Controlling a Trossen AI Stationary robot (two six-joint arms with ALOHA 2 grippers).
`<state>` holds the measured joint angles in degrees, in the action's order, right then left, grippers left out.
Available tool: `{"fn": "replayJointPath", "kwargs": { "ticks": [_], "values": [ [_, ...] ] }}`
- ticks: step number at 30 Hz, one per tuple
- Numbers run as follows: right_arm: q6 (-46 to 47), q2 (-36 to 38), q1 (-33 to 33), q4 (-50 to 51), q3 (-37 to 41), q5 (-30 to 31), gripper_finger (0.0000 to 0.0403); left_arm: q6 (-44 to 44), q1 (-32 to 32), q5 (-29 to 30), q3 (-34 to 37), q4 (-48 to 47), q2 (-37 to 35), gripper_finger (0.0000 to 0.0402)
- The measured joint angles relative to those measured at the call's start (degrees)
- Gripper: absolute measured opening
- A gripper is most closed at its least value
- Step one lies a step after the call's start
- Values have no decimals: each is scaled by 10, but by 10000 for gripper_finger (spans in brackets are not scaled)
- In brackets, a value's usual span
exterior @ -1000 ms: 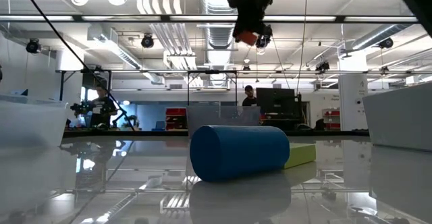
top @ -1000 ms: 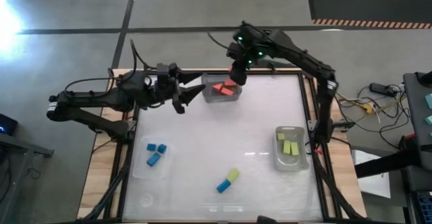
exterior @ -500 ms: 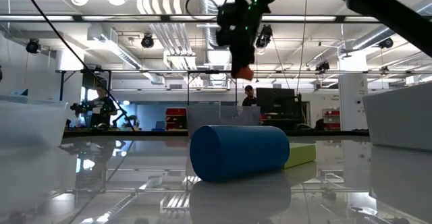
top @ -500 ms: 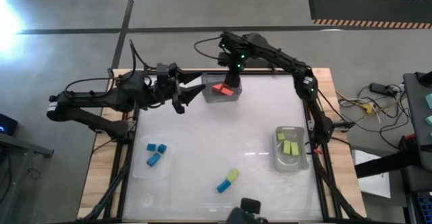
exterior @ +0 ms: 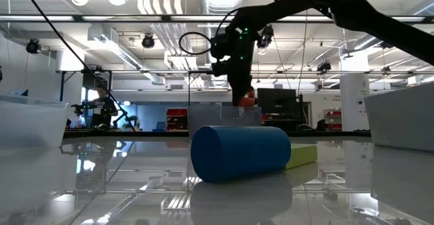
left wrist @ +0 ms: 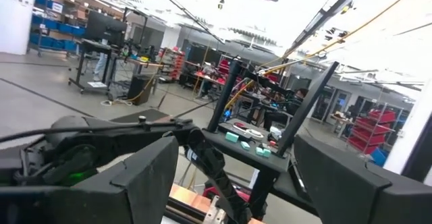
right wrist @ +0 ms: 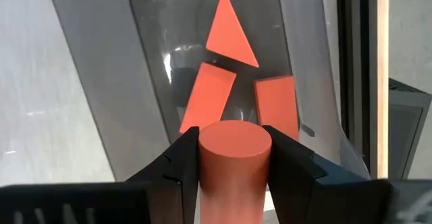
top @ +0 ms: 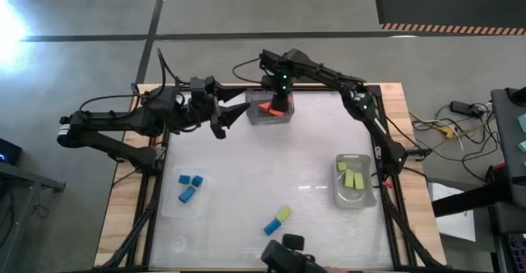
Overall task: Sort & place blocks by color
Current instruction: Put the orange block into the black bin
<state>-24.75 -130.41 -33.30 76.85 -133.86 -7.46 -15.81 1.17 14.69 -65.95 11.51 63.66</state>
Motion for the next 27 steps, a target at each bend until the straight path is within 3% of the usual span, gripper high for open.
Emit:
{"fn": "replayJointPath", "kwargs": {
  "ticks": [27],
  "values": [
    [35, -50, 9, -72, 0, -5, 120, -3, 4, 20, 0, 0, 0, 279]
  ]
}}
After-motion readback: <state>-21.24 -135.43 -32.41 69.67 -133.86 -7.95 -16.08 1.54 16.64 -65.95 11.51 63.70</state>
